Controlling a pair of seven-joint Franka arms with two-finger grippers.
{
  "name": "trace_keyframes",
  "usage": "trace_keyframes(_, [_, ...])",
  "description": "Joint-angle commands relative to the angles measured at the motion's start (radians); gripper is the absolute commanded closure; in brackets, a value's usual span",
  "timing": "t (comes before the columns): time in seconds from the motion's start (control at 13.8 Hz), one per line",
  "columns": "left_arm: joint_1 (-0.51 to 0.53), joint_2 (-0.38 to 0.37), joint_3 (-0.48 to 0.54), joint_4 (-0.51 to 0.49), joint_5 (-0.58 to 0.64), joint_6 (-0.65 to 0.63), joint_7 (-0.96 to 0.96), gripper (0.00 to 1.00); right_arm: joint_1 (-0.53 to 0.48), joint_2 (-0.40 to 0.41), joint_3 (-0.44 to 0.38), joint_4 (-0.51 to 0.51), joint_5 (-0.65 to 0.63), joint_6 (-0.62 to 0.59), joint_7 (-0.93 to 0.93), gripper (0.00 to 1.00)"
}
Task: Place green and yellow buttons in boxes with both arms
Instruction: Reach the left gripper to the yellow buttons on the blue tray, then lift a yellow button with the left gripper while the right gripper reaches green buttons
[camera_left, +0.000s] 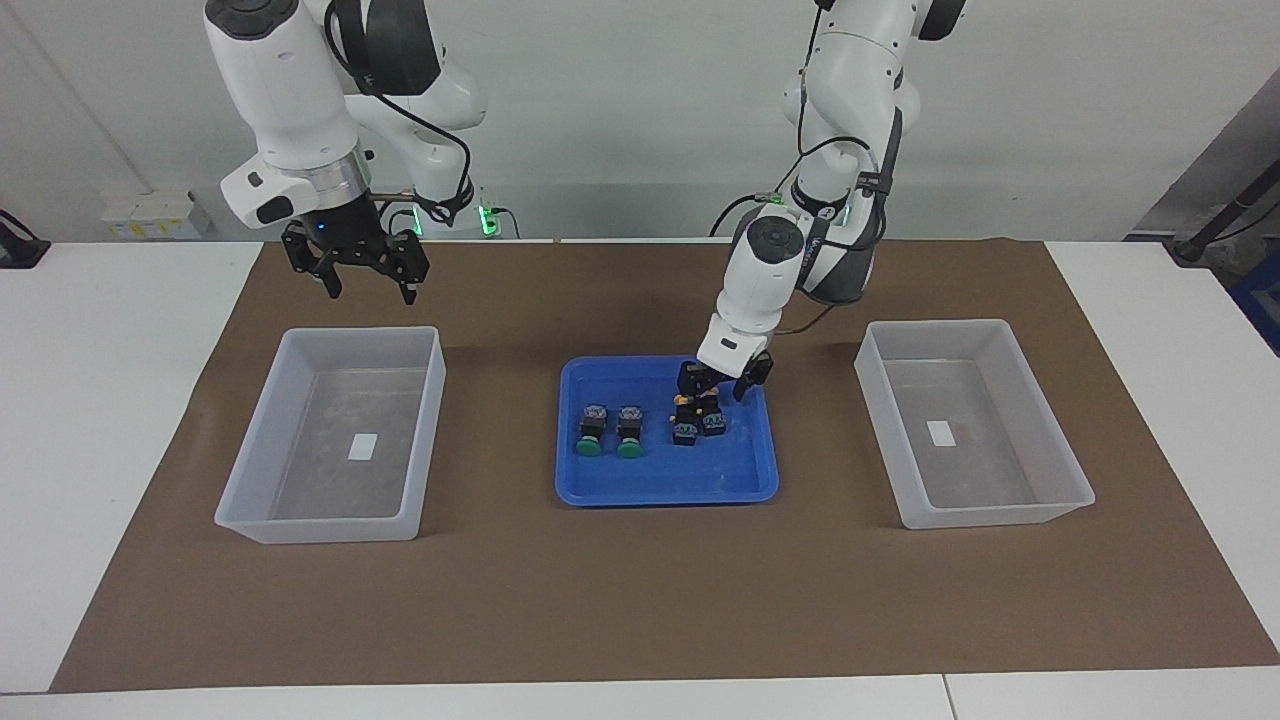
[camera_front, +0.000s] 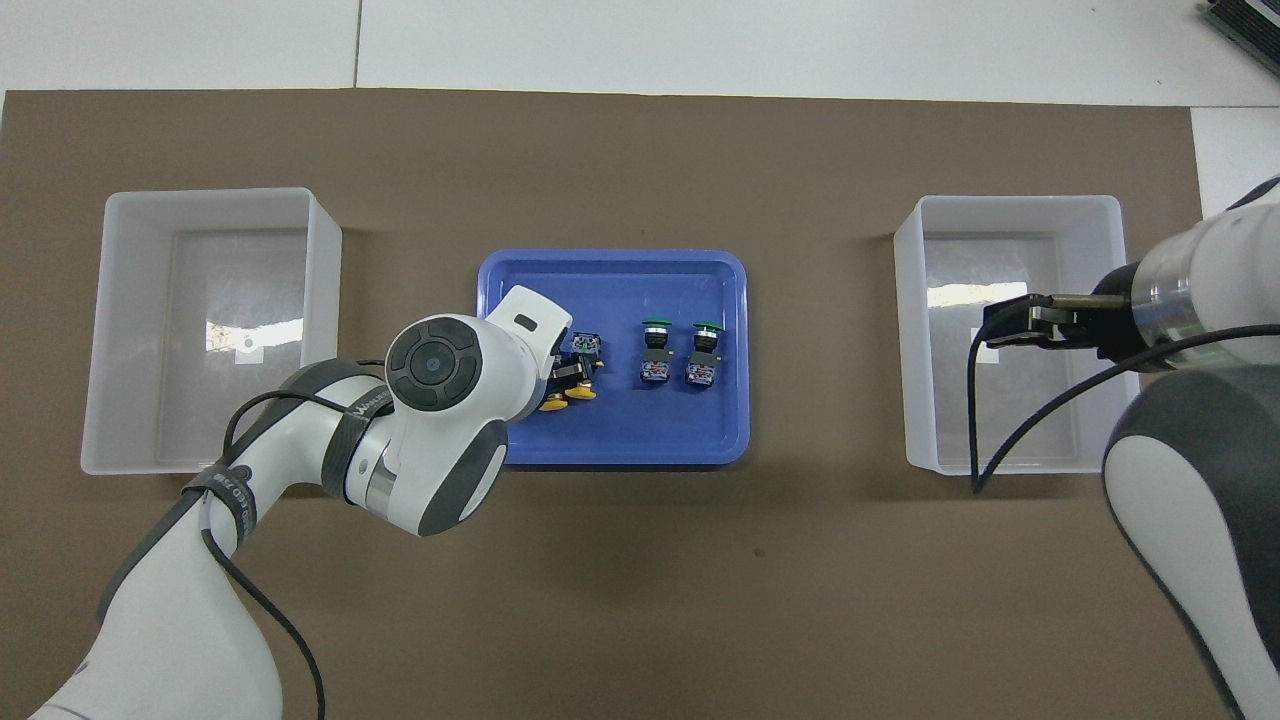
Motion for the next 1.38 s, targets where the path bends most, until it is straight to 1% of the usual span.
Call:
trace_keyframes(0.0, [-0.019,0.022,0.018,-0.007,0.008,0.031,-0.019,0.41,0.015,-0.003,0.011,-0.032,0.001,0.060,-0.014,0.00])
trace_keyframes(0.07, [-0.019,0.025,0.018,-0.007,0.008,0.038,-0.019,0.47,0.043,0.005,0.009,-0.032,0.001,0.070,-0.010,0.00])
trace_keyframes(0.22, [-0.019,0.039,0.018,-0.007,0.008,0.046,-0.019,0.56,0.069,0.019,0.009,-0.044,0.001,0.112,0.016,0.00])
trace_keyframes(0.43, [-0.019,0.042,0.018,-0.007,0.010,0.051,-0.019,0.62,0.113,0.069,0.009,-0.048,0.001,0.187,0.037,0.00])
trace_keyframes(0.51, [-0.019,0.042,0.018,-0.007,0.008,0.049,-0.019,0.69,0.126,0.091,0.009,-0.053,0.000,0.219,0.048,0.00])
trace_keyframes(0.72, [-0.019,0.042,0.019,-0.001,0.008,0.042,-0.021,0.95,0.173,0.164,0.009,-0.062,-0.015,0.322,0.089,0.00])
trace_keyframes(0.8, [-0.019,0.042,0.019,0.007,0.008,0.035,-0.021,1.00,0.195,0.199,0.009,-0.067,-0.019,0.363,0.114,0.00])
trace_keyframes(0.94, [-0.015,0.043,0.021,0.040,0.008,0.002,-0.024,1.00,0.222,0.243,0.009,-0.090,-0.019,0.455,0.172,0.00])
trace_keyframes(1.09, [-0.004,0.042,0.021,0.088,0.008,-0.053,-0.022,1.00,0.261,0.282,0.008,-0.090,-0.038,0.510,0.238,0.00])
trace_keyframes(1.3, [0.008,0.031,0.045,0.145,0.008,-0.116,-0.018,1.00,0.330,0.359,0.008,-0.087,-0.153,0.575,0.376,0.00])
